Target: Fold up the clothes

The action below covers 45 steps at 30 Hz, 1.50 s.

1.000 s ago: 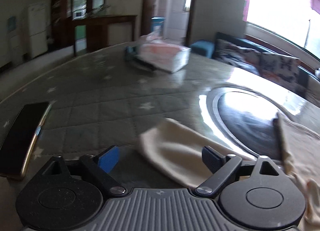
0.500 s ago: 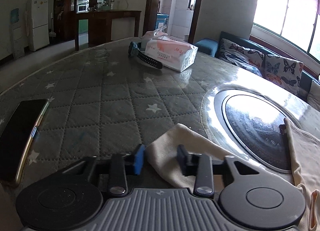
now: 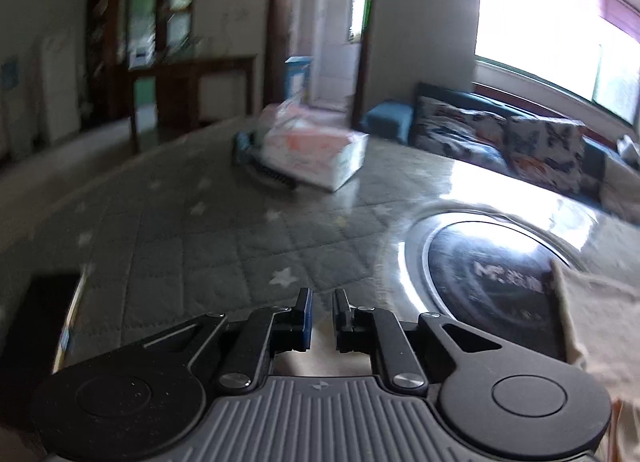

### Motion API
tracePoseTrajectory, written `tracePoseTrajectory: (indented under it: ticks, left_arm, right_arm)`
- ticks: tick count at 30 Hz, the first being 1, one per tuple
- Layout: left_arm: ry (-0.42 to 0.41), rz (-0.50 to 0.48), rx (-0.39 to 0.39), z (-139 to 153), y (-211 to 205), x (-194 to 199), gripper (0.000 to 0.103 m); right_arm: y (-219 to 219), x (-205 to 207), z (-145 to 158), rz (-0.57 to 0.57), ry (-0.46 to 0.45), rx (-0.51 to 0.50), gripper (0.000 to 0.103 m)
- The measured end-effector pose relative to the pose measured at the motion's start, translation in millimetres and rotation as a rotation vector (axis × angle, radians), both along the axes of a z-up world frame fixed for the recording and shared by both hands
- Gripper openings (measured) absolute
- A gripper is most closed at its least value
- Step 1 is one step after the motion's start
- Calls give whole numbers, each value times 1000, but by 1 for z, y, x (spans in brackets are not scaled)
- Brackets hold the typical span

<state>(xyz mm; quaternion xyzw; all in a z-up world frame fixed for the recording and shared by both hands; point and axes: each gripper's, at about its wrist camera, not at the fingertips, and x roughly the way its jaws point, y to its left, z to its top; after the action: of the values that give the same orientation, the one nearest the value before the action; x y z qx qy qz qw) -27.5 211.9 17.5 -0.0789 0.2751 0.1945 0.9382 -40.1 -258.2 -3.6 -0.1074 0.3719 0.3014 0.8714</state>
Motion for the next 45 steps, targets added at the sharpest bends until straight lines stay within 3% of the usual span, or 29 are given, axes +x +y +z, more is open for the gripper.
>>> tracePoseTrajectory:
  ticks: [5,11,14,19,22,25,28,33,38,41,45]
  left_arm:
    - [83,-197,44,-9,-26,17,18]
    - [168,-253,83,-28,-33,49,20]
    - [176,-266,146,-31,-41,61,20]
    - [187,-253,215,-36,-43,74,33]
    - [176,-236,206,-33,-44,74,33]
    - [126,-284,162,-19,-54,59,33]
    - [93,-425,101,-10,-73,37,33]
    - [117,-596,104,-13,-102,18,34]
    - [149,-608,120,-29,-116,27,34]
    - [140,-579,110,-30,-112,31,45]
    - [123,-543,92,-27,-104,25,47]
  right_arm:
    - [0,0,-1,1,1,2,19]
    - [-2,0,-1,-3,6,8,19]
    - [-3,0,-2,-5,9,11,19]
    - [-3,1,-2,-7,11,13,20]
    - [-3,1,-2,-6,12,15,20]
    - [-3,1,-2,-4,12,12,20]
    - [-3,2,-2,-4,13,15,20]
    - [-3,1,-2,-4,10,14,20]
    - [-3,1,-3,-7,9,16,20]
    - [-3,1,-3,-10,11,18,20]
    - [-3,1,-3,-11,11,18,20]
